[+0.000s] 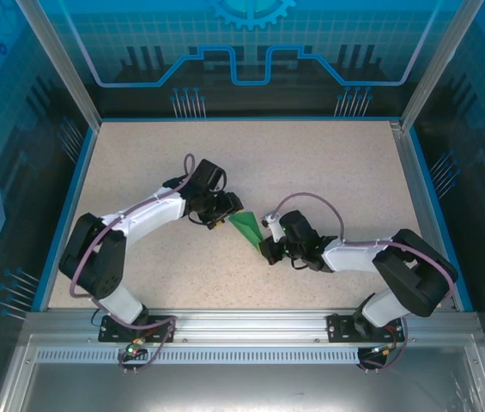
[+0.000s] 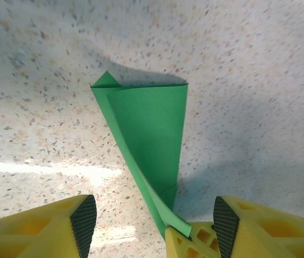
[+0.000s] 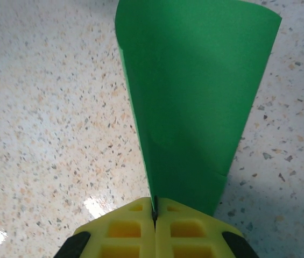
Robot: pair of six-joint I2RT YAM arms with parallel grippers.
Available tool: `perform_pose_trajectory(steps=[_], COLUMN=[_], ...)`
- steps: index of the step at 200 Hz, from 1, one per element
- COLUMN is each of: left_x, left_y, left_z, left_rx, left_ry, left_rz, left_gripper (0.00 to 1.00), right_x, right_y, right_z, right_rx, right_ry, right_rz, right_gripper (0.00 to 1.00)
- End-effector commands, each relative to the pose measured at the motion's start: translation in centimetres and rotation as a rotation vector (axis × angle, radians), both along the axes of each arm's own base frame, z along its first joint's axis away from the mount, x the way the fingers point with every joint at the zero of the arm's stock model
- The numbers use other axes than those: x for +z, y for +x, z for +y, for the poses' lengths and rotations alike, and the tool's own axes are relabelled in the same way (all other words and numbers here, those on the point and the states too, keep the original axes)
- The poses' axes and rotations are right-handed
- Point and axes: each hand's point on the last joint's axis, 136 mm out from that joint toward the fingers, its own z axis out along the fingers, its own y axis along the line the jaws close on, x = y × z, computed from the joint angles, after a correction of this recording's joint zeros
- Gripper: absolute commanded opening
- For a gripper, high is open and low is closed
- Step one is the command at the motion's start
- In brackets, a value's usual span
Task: Fold a paper plane with a square sheet of paper (pick it up from the middle)
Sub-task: Fold the wing for the fifth time at the center of the table.
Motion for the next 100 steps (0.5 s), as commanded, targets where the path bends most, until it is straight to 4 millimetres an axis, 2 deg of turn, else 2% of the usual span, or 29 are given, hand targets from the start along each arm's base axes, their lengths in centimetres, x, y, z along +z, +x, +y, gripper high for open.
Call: perform_pose_trajectory(steps=[1, 58, 100], left_x=[0.5, -0.6, -1.5], left_y=[-0.5, -0.8, -0.8], left_z=[1.5, 0.4, -0.2], left_rx=[0.034, 0.036, 0.025], left_ry=[0.054, -0.006, -0.022], left_rz=[-0.016, 0.022, 0.049], left_gripper=[0.63, 0.66, 0.66], right_x=[-0.3, -2.6, -2.3], right_y=[-0.5, -0.8, -1.0], right_z=[0.0, -1.4, -1.0], right_rx=[-0.01, -0.095, -0.101], right_ry=[0.073, 0.051, 0.121], right_rz=[0.072, 0.127, 0.192], right_gripper=[0.02, 0.02, 0.02])
